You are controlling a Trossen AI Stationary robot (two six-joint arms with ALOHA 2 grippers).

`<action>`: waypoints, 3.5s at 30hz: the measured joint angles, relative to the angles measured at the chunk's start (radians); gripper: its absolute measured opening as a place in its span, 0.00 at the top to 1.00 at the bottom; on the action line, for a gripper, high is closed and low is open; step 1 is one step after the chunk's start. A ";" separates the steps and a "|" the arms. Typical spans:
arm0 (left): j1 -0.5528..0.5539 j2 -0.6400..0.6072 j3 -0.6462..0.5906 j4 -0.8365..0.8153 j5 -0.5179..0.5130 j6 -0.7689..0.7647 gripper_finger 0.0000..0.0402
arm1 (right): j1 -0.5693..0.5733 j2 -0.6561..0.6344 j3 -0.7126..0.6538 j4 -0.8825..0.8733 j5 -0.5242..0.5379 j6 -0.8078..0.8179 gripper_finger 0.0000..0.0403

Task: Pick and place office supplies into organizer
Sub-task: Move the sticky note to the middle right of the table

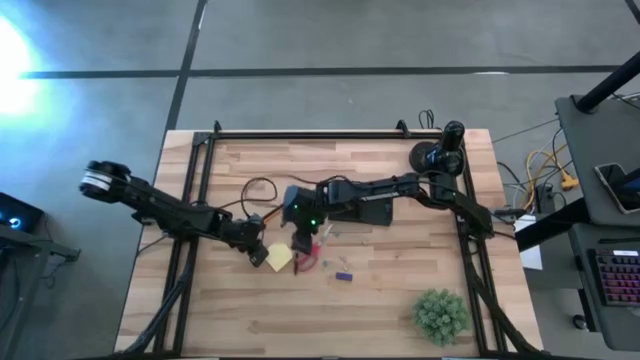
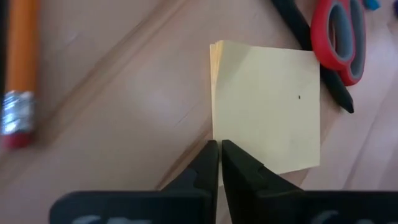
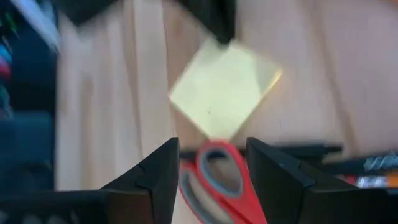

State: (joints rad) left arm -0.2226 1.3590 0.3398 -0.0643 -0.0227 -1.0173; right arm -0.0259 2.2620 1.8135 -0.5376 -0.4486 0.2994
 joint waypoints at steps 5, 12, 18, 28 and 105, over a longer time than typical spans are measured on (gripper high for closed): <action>0.003 0.023 -0.007 0.116 0.002 -0.021 1.00 | 0.039 0.000 -0.008 -0.007 0.138 -0.139 0.56; 0.005 0.043 -0.007 0.157 -0.005 -0.050 1.00 | 0.078 0.000 -0.003 -0.003 0.388 -0.429 0.56; 0.010 0.061 -0.006 0.170 -0.005 -0.053 1.00 | 0.117 0.000 -0.010 -0.010 0.400 -0.516 0.56; 0.020 0.100 -0.008 0.235 -0.005 -0.050 1.00 | 0.217 0.000 -0.072 0.021 0.545 -0.678 0.56; 0.055 0.148 -0.018 0.401 0.100 0.003 1.00 | 0.312 0.053 -0.114 0.141 0.795 -0.570 0.56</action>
State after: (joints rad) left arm -0.1680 1.5074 0.3222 0.3369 0.0775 -1.0148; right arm 0.2859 2.3154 1.6993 -0.3962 0.3462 -0.2706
